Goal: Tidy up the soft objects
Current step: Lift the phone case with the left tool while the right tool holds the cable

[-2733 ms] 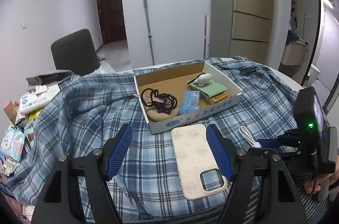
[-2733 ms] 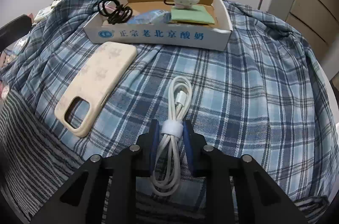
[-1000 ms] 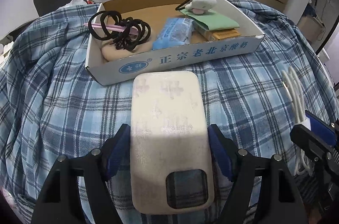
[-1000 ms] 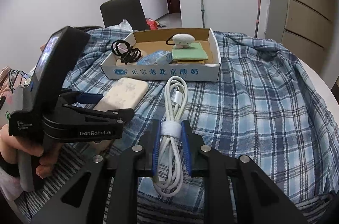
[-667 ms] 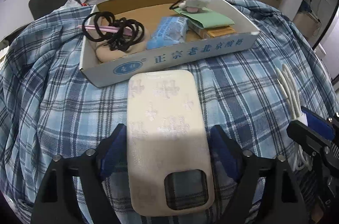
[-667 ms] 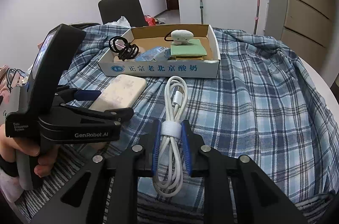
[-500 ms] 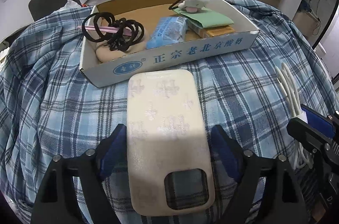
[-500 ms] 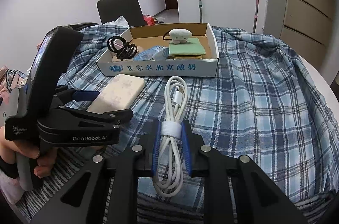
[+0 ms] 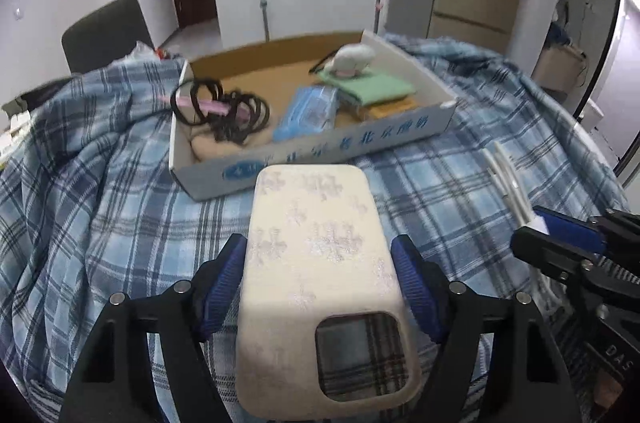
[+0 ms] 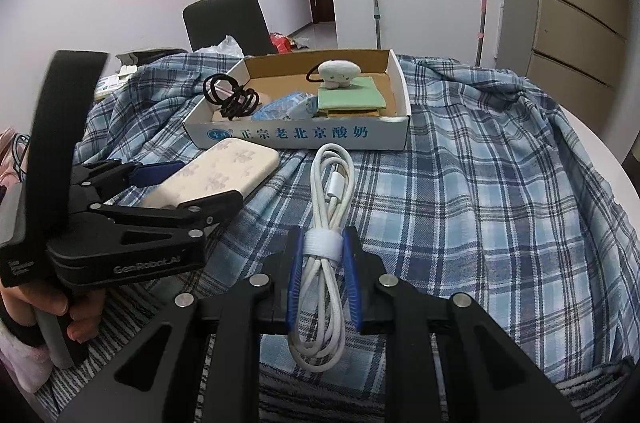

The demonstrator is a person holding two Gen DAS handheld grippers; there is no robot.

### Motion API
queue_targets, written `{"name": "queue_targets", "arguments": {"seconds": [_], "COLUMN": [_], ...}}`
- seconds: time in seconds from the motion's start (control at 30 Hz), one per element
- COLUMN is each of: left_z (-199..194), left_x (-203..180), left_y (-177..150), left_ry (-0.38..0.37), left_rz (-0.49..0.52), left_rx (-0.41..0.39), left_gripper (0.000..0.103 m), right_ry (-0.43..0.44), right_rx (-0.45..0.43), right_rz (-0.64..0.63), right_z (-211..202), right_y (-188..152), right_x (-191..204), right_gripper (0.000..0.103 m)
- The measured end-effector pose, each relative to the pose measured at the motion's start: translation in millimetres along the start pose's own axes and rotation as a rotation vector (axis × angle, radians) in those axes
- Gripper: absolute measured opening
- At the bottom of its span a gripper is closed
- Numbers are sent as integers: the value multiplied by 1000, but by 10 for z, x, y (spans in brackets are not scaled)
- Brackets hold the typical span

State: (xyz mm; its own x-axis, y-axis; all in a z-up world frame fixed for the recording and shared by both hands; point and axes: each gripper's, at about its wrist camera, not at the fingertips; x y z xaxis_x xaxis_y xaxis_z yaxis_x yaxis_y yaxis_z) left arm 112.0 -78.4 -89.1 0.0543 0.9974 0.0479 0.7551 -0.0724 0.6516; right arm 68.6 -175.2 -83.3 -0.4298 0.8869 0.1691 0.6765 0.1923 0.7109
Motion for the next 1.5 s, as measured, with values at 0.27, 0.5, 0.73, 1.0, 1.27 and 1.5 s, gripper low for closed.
{"name": "queue_targets", "arguments": {"seconds": [0.27, 0.5, 0.73, 1.0, 1.27, 1.5], "left_z": [-455, -353, -239, -38, 201, 270], "left_x": [71, 121, 307, 26, -182, -232], "left_y": [11, 52, 62, 76, 26, -24], "left_ry": [-20, -35, -97, -152, -78, -68], "left_rz": [-18, -40, -143, -13, 49, 75], "left_rx": [-253, -184, -101, 83, 191, 200], "left_gripper": [43, 44, 74, 76, 87, 78], "right_ry": [7, 7, 5, 12, -27, -18], "right_rx": [-74, -74, -70, -68, -77, -82], "right_rz": [-4, -7, -4, 0, 27, 36], "right_z": [-140, -142, -135, -131, -145, -158], "right_y": [0, 3, -2, -1, -3, -6], "right_x": [30, 43, 27, 22, -36, -50], "right_gripper": [19, 19, 19, 19, 19, 19]}}
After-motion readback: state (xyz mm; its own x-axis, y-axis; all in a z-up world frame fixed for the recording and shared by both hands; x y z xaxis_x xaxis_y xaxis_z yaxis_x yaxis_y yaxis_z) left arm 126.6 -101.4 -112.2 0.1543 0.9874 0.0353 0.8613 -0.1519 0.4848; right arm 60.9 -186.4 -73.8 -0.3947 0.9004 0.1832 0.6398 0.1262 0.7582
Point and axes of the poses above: each gripper's, at about its wrist camera, not at the fingertips, and z roughly the way its jaws point, x to its left, y to its top, and after that the axes turned 5 degrees about y, right-handed
